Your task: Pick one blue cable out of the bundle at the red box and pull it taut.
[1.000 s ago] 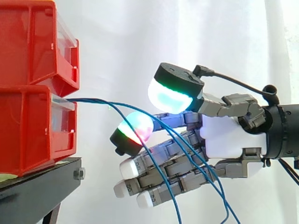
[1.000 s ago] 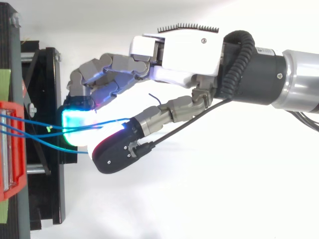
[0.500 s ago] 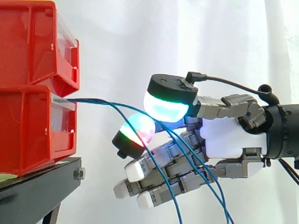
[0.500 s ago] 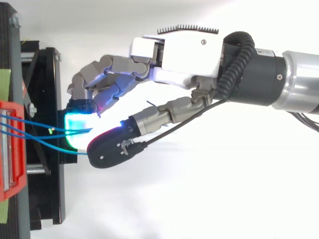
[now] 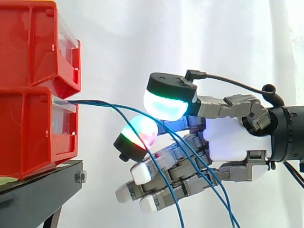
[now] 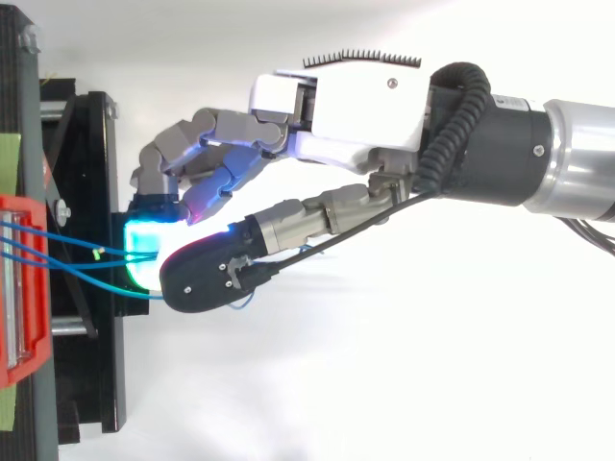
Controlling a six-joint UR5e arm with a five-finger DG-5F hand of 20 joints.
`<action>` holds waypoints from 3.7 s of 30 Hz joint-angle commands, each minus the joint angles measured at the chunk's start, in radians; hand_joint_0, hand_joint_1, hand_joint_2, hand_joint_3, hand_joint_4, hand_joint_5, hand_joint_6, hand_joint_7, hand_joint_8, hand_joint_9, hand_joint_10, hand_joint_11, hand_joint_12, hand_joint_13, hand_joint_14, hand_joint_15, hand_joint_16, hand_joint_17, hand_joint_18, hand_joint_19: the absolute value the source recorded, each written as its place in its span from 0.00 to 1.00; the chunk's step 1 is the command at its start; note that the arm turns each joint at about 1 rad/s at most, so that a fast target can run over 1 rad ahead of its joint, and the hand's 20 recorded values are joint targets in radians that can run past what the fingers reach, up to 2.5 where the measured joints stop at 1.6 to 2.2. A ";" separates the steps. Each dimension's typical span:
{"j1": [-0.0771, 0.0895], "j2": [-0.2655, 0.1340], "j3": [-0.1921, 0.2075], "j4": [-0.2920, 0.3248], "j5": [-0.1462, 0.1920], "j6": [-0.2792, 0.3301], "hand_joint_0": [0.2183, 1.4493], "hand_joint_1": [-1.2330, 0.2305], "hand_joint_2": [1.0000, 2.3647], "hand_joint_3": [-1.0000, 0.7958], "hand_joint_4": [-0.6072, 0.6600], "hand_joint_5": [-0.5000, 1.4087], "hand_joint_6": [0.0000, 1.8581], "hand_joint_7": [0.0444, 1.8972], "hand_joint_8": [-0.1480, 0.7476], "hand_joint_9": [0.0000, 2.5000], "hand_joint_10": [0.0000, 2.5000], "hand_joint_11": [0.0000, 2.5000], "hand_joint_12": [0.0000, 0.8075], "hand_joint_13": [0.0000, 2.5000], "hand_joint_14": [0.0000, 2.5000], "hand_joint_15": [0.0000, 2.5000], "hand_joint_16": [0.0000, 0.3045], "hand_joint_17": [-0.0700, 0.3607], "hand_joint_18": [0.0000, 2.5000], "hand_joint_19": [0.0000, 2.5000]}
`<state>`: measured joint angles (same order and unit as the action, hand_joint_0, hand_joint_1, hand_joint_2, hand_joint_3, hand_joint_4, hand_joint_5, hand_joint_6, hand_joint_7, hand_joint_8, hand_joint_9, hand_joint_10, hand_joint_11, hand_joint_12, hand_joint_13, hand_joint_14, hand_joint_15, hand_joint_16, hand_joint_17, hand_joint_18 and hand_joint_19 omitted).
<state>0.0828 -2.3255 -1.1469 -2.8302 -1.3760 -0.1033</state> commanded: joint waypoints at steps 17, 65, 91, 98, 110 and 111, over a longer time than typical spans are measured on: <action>0.000 0.000 0.001 -0.002 0.000 0.001 0.35 0.21 0.01 0.44 0.53 0.19 0.47 0.54 0.53 0.32 0.01 0.19 0.45 0.17 0.00 0.06 0.17 0.44 0.18 0.07; 0.000 0.000 0.003 -0.002 0.000 -0.003 0.34 0.22 0.01 0.45 0.54 0.19 0.47 0.53 0.55 0.31 0.00 0.19 0.45 0.16 0.00 0.06 0.17 0.44 0.18 0.07; 0.002 0.000 0.004 -0.002 0.000 0.001 0.42 0.18 0.00 0.28 0.52 0.17 0.48 0.47 0.50 0.26 0.00 0.17 0.45 0.12 0.00 0.03 0.17 0.44 0.16 0.04; 0.002 0.000 0.004 -0.002 0.000 0.001 0.23 0.20 0.00 0.28 0.59 0.17 0.46 0.43 0.53 0.25 0.00 0.17 0.49 0.10 0.00 0.04 0.19 0.46 0.14 0.06; 0.002 0.000 0.009 -0.002 0.000 -0.001 0.24 0.47 0.00 0.28 0.62 0.23 0.30 0.63 0.51 0.28 0.00 0.12 0.46 0.10 0.00 0.04 0.18 0.45 0.10 0.08; 0.002 0.000 0.009 -0.002 0.000 -0.001 0.26 0.46 0.00 0.28 0.61 0.23 0.29 0.66 0.50 0.28 0.00 0.12 0.45 0.10 0.00 0.04 0.18 0.44 0.10 0.09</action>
<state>0.0844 -2.3256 -1.1385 -2.8317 -1.3766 -0.1031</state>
